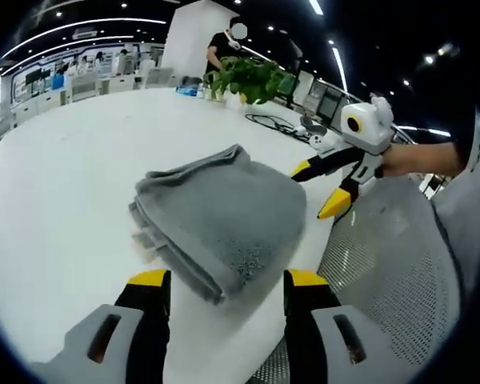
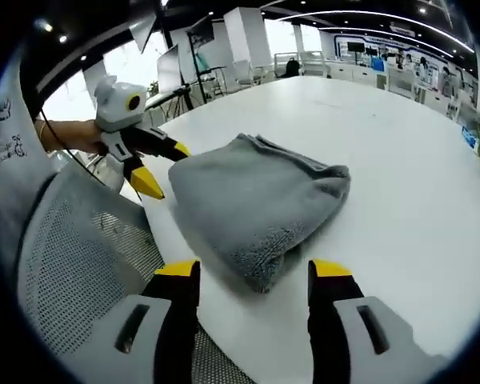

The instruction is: Fold the towel on the table until its edges align and the towel forms a compact rectangular stack.

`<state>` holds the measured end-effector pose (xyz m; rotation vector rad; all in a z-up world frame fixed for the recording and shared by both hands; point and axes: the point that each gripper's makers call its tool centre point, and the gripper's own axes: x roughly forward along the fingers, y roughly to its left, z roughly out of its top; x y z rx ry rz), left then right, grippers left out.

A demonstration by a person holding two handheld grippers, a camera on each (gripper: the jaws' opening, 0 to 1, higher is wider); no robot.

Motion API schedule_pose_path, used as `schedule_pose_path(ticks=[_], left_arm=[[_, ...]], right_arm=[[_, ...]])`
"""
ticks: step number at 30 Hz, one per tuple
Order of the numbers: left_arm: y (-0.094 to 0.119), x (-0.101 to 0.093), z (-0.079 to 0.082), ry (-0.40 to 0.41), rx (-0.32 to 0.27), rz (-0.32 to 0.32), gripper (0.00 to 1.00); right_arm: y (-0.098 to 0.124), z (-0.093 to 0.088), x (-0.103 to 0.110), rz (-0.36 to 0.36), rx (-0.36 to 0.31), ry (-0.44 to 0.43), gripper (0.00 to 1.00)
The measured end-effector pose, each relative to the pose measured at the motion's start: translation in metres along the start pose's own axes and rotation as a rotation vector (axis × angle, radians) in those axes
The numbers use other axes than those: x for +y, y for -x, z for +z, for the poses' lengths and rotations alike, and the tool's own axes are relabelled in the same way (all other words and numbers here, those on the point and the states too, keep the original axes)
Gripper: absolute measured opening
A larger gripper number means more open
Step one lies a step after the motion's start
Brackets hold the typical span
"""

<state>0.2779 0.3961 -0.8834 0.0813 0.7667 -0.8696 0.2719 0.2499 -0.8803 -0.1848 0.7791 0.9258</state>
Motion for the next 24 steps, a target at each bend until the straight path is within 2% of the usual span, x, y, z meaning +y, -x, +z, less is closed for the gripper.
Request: schedule_pose_path(ticks=[5, 10, 16, 19, 22, 24], left_arm=[[-0.007, -0.004, -0.009, -0.022, 0.046, -0.008, 0.55], [-0.010, -0.003, -0.014, -0.057, 0.077, -0.002, 0.47], [-0.014, -0.001, -0.015, -0.083, 0.089, 0.012, 0.36], [-0.016, 0.002, -0.017, -0.090, 0.105, 0.025, 0.30], [-0.018, 0.005, -0.018, -0.093, 0.109, 0.033, 0.28], [-0.018, 0.005, -0.017, -0.091, 0.109, 0.034, 0.27]], right_arm=[[-0.006, -0.010, 0.003, 0.005, 0.033, 0.024, 0.48], [-0.009, -0.015, 0.002, 0.009, 0.055, 0.054, 0.42], [-0.016, -0.020, -0.001, -0.009, 0.077, 0.130, 0.36], [-0.021, -0.024, -0.010, -0.036, 0.091, 0.158, 0.30], [-0.021, -0.023, -0.015, -0.060, 0.100, 0.177, 0.21], [-0.021, -0.022, -0.017, -0.064, 0.104, 0.181, 0.20]])
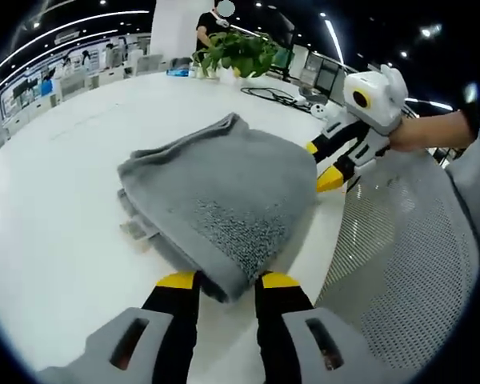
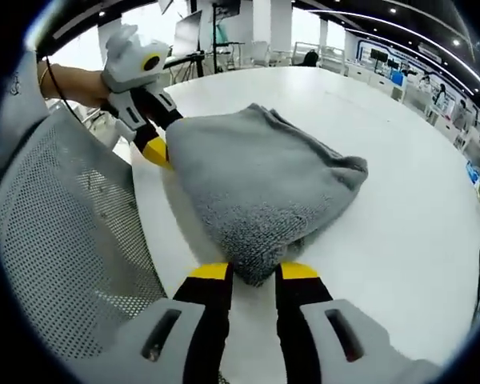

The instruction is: Fold the towel on the table until its edges align and the towel forms a compact rectangular stack.

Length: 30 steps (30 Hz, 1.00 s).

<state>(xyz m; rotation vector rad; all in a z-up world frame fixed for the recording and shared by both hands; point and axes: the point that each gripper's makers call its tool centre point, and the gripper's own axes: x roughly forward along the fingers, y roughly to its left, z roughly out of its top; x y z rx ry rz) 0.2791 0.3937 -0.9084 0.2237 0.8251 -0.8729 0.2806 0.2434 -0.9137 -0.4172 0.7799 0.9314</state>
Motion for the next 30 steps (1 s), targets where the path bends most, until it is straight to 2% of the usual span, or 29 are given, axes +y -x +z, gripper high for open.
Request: schedule_pose_path(ticks=[15, 25, 30], left_arm=[[-0.008, 0.018, 0.015, 0.022, -0.013, 0.017, 0.22], [-0.019, 0.035, 0.031, -0.029, 0.000, 0.005, 0.21], [-0.025, 0.050, 0.040, -0.061, 0.009, 0.011, 0.21]], right_arm=[[-0.003, 0.017, -0.022, -0.040, -0.017, 0.005, 0.17], [-0.008, 0.030, -0.046, -0.049, -0.024, -0.006, 0.17], [-0.014, 0.038, -0.059, -0.052, -0.031, -0.026, 0.17]])
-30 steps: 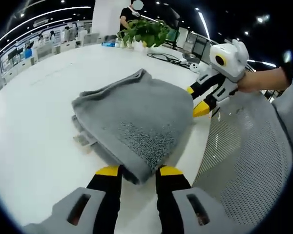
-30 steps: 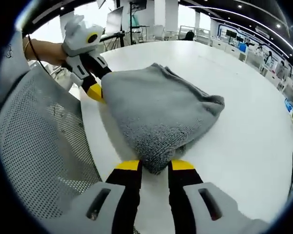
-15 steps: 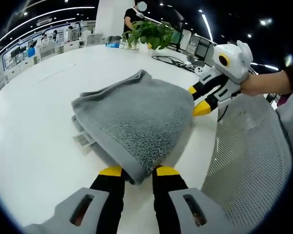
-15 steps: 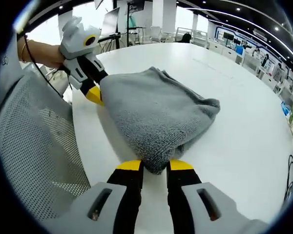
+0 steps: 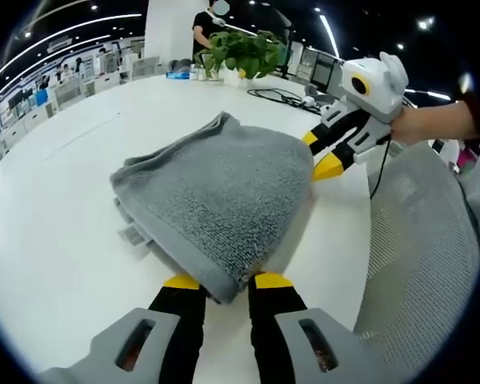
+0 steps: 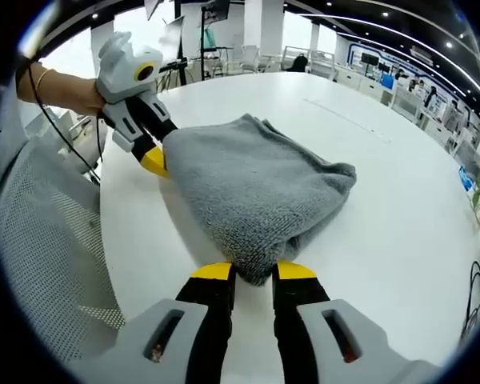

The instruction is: Fold the towel on the table until its edges align and the towel forms a compact rectangular stack.

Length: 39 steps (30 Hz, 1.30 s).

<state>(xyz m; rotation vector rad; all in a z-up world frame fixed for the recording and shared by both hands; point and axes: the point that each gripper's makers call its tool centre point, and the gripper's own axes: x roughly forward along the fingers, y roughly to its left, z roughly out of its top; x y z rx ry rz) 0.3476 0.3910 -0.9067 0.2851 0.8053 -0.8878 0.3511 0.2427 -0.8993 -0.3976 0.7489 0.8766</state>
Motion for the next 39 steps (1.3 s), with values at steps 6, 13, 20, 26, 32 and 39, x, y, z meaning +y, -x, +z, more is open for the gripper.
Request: schedule_pose_path(ticks=[6, 13, 20, 26, 32, 39], left_arm=[[-0.007, 0.015, 0.009, -0.021, 0.004, 0.011, 0.21], [-0.017, 0.033, 0.021, -0.017, -0.001, 0.032, 0.20], [-0.026, 0.043, 0.027, 0.001, -0.004, 0.045, 0.20], [-0.028, 0.049, 0.030, 0.026, -0.016, 0.049, 0.20], [-0.025, 0.049, 0.031, 0.020, -0.014, 0.057, 0.20], [-0.011, 0.052, 0.035, 0.014, -0.034, 0.087, 0.26]], right_arm=[[-0.008, 0.008, -0.014, -0.010, -0.006, -0.027, 0.17], [-0.014, 0.018, -0.032, -0.035, -0.019, -0.058, 0.16], [-0.022, 0.019, -0.047, -0.063, -0.037, -0.125, 0.16], [-0.025, 0.020, -0.051, -0.073, -0.041, -0.144, 0.16], [-0.025, 0.022, -0.052, -0.075, -0.043, -0.134, 0.16], [-0.017, 0.026, -0.052, -0.081, -0.046, -0.080, 0.17]])
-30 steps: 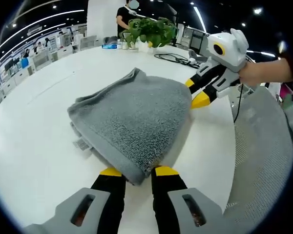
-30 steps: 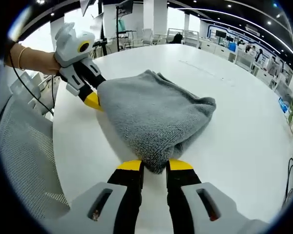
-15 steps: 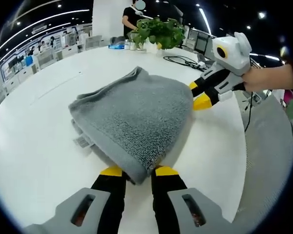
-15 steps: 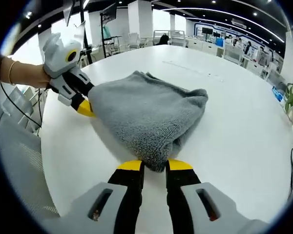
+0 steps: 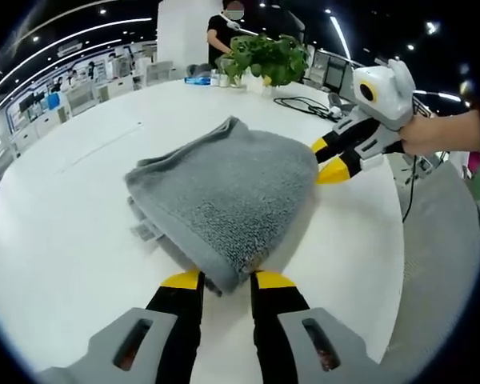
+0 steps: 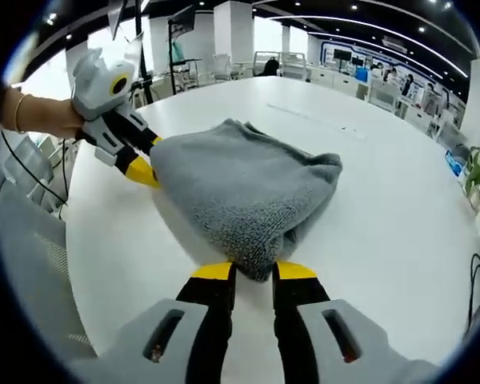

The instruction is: Fold the towel on the table until its edges align and the towel forms a compact rectangular stack.

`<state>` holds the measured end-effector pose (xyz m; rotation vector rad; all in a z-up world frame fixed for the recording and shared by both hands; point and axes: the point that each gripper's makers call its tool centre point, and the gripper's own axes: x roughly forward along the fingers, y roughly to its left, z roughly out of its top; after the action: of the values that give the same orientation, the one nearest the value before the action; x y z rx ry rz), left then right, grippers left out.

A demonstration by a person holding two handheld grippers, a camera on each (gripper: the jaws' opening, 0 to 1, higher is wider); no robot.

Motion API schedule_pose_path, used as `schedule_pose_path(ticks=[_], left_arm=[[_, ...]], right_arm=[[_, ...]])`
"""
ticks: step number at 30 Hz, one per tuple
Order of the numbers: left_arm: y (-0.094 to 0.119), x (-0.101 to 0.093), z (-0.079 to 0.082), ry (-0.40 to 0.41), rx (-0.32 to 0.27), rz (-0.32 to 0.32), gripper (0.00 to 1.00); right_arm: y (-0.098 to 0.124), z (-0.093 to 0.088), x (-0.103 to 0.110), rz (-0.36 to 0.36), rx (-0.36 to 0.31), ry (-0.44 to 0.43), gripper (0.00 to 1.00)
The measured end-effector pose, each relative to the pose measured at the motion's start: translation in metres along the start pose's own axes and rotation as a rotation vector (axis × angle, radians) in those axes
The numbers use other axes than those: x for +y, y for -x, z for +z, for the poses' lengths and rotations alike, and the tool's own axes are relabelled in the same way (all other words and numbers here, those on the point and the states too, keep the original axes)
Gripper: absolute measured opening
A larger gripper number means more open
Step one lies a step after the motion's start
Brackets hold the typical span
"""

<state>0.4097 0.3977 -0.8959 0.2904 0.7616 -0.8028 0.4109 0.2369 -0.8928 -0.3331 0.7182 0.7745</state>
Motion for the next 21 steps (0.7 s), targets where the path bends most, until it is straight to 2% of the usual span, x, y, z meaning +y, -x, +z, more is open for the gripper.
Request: schedule_pose_path(ticks=[2, 5, 9, 14, 18, 21], left_arm=[[0.007, 0.001, 0.002, -0.015, -0.002, 0.010, 0.27], [0.013, -0.001, 0.002, -0.068, 0.009, 0.017, 0.31], [0.022, -0.001, 0.005, -0.142, 0.011, 0.053, 0.34], [0.031, 0.001, 0.022, -0.196, -0.046, 0.096, 0.34], [0.031, -0.001, 0.032, -0.262, -0.059, 0.102, 0.34], [0.023, -0.008, 0.029, -0.367, -0.018, 0.067, 0.34]], right_arm=[[0.004, 0.002, 0.000, -0.005, 0.005, 0.046, 0.18], [0.010, 0.007, 0.000, -0.025, 0.011, 0.171, 0.20], [0.013, 0.017, 0.005, -0.017, -0.007, 0.236, 0.23], [0.011, 0.027, 0.010, -0.009, -0.019, 0.329, 0.27], [0.005, 0.026, 0.015, -0.002, 0.019, 0.455, 0.28], [-0.002, 0.026, 0.021, 0.017, 0.024, 0.486, 0.30]])
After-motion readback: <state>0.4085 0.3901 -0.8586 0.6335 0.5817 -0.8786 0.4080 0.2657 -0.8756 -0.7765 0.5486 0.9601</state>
